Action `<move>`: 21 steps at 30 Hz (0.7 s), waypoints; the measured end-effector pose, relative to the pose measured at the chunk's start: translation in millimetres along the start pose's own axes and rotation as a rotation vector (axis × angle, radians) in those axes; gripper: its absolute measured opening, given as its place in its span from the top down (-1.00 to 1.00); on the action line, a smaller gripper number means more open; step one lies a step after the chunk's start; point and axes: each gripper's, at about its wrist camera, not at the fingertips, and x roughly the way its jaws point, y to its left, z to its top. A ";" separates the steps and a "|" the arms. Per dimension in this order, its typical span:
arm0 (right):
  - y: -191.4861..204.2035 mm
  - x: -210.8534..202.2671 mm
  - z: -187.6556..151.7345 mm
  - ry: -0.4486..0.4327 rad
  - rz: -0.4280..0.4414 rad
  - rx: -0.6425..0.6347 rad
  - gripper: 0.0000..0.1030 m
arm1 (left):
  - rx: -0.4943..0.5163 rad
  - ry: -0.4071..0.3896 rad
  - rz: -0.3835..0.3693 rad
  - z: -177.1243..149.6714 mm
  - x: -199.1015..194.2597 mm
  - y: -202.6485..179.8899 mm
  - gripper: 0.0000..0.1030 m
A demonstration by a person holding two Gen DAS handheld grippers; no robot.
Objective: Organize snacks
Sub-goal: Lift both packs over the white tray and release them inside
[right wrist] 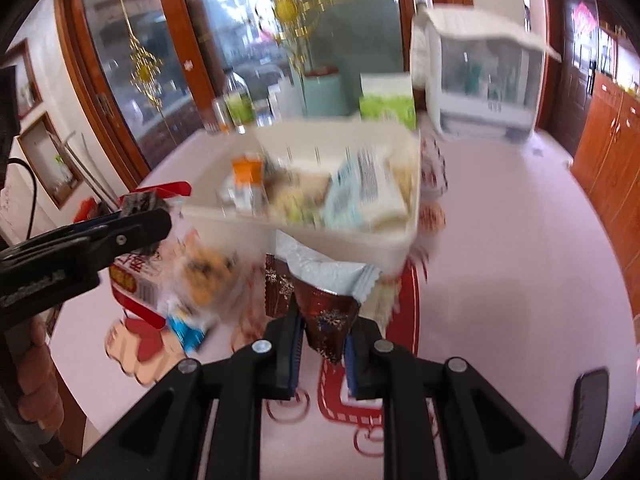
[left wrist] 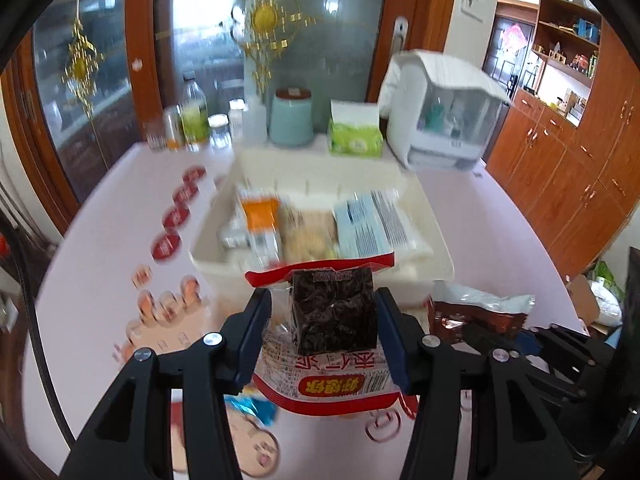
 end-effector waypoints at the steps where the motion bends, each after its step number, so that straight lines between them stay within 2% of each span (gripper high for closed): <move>1: 3.0 -5.3 8.8 -0.023 0.005 -0.004 0.66 | 0.002 -0.014 0.000 10.5 -4.5 2.1 0.01; 9: 20.6 -37.1 83.0 -0.178 0.013 -0.026 0.66 | 0.012 -0.128 0.024 94.8 -31.2 15.1 0.00; 16: 29.2 -51.7 145.5 -0.270 -0.018 -0.017 0.65 | 0.020 -0.130 0.034 157.0 -22.1 18.8 0.00; 21: 28.3 -44.0 177.0 -0.283 -0.059 0.001 0.65 | 0.040 -0.116 0.051 184.5 -2.6 15.8 0.00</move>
